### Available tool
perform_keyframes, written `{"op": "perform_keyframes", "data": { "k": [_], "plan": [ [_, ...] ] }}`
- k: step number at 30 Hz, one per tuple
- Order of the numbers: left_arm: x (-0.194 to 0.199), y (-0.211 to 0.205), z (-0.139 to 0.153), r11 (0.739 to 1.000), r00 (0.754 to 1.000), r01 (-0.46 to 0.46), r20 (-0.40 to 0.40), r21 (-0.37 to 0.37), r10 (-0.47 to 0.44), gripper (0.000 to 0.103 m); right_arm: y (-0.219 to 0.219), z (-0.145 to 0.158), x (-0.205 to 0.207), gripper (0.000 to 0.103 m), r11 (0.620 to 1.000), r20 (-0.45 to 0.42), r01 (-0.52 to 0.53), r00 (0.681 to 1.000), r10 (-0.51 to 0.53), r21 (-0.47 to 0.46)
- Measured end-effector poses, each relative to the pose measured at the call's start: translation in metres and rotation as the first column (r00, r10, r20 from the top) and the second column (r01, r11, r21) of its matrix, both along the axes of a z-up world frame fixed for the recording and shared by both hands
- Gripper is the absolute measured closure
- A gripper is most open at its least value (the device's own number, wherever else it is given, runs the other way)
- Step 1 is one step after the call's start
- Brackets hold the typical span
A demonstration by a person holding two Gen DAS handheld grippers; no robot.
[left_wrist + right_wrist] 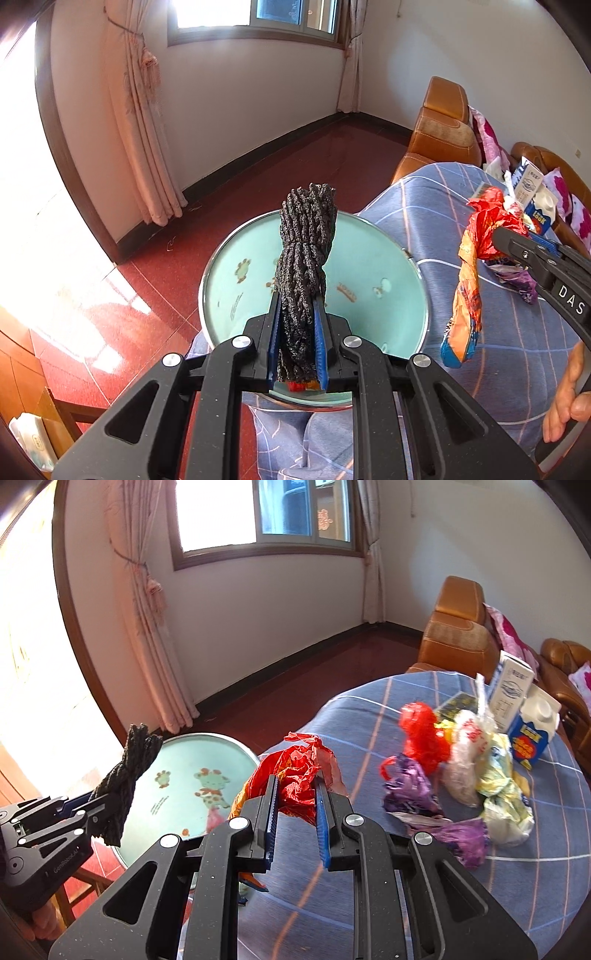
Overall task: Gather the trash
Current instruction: 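Open the left tool over the bin while the right tool drops the red bag in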
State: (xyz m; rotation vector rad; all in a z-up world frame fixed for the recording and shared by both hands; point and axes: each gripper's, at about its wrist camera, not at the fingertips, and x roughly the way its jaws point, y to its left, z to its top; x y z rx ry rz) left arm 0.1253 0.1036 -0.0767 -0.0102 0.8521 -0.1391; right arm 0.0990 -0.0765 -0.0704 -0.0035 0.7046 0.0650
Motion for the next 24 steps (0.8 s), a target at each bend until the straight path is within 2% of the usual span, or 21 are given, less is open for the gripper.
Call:
{"op": "perform_keyframes", "data": {
  "k": [15, 24],
  "plan": [
    [0.025, 0.015, -0.032, 1.000, 0.998, -0.015, -0.053, 0.009, 0.015, 0.087, 0.048, -0.030, 0.035, 0.084, 0.993, -0.073, -0.107, 0.992, 0.103, -0.050],
    [0.037, 0.016, -0.059, 1.000, 0.994, 0.004, -0.112, 0.025, -0.001, 0.087, 0.060, -0.053, 0.060, 0.084, 0.986, -0.145, -0.160, 0.977, 0.154, -0.035]
  ]
}}
